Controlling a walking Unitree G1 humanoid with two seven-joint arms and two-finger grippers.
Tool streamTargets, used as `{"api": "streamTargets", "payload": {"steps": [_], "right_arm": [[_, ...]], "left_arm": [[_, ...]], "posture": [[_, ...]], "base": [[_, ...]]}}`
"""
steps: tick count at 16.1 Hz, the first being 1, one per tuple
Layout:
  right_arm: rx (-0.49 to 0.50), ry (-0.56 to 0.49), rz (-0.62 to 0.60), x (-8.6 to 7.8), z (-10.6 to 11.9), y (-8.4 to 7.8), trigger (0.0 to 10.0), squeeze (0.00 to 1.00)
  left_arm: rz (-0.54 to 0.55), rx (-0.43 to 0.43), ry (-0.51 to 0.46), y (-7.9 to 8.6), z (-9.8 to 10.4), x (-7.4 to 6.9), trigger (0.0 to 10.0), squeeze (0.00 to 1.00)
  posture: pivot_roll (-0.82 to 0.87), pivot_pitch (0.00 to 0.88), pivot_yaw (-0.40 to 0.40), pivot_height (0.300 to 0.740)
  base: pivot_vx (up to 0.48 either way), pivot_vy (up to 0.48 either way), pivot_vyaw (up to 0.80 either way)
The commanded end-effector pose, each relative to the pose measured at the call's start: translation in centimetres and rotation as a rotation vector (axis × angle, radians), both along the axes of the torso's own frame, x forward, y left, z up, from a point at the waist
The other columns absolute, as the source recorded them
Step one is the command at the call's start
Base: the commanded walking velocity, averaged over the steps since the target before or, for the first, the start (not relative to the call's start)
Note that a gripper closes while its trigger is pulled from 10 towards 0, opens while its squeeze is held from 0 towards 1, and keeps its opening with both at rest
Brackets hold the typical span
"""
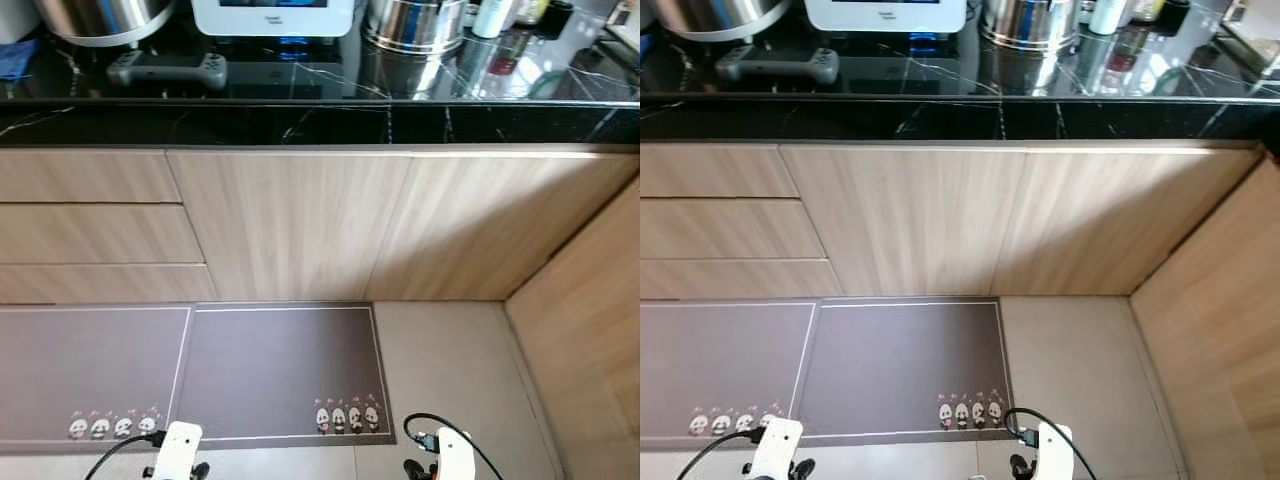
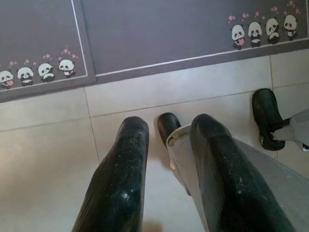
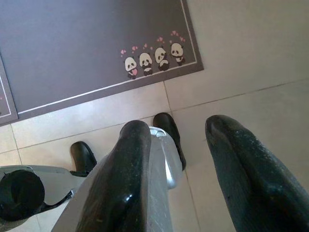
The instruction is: Kitchen organization
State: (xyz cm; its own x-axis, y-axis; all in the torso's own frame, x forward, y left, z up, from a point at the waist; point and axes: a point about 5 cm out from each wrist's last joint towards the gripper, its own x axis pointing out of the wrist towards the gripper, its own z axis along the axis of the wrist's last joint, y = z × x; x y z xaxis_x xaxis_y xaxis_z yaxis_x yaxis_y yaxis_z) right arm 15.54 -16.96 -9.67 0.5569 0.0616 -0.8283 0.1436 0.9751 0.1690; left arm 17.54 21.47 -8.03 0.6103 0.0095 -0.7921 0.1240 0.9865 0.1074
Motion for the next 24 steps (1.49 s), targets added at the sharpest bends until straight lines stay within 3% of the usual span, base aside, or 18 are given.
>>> {"api": "streamTargets", "payload": {"steps": [1, 3, 9, 24], "right_arm": [[-0.001, 0.023, 0.004, -0.59, -0.25, 0.00, 10.0, 0.00], [0.000, 0.023, 0.001, -0.58, -0.25, 0.04, 10.0, 0.00], [0.004, 0.021, -0.005, -0.49, -0.23, 0.16, 10.0, 0.00], [-0.006, 0.017, 0.003, -0.60, -0.23, -0.04, 10.0, 0.00]], "left_arm": [[-0.015, 0.009, 0.037, -0.24, -0.48, -0.85, 10.0, 0.00], [-0.004, 0.005, 0.057, -0.21, -0.70, -1.29, 10.0, 0.00], [-0.010, 0.009, 0.047, -0.12, -0.42, -0.65, 10.0, 0.00], [-0.027, 0.010, 0.057, -0.20, -0.56, -0.95, 10.0, 0.00]], "posture": [[-0.02, 0.103, -0.026, 0.740], [-0.01, 0.100, -0.024, 0.740], [0.00, 0.070, -0.013, 0.740], [0.00, 0.032, -0.016, 0.740]], "base": [[0.000, -0.450, -0.68], [0.000, 0.000, -0.68], [0.000, 0.000, -0.66], [0.000, 0.000, -0.66]]}}
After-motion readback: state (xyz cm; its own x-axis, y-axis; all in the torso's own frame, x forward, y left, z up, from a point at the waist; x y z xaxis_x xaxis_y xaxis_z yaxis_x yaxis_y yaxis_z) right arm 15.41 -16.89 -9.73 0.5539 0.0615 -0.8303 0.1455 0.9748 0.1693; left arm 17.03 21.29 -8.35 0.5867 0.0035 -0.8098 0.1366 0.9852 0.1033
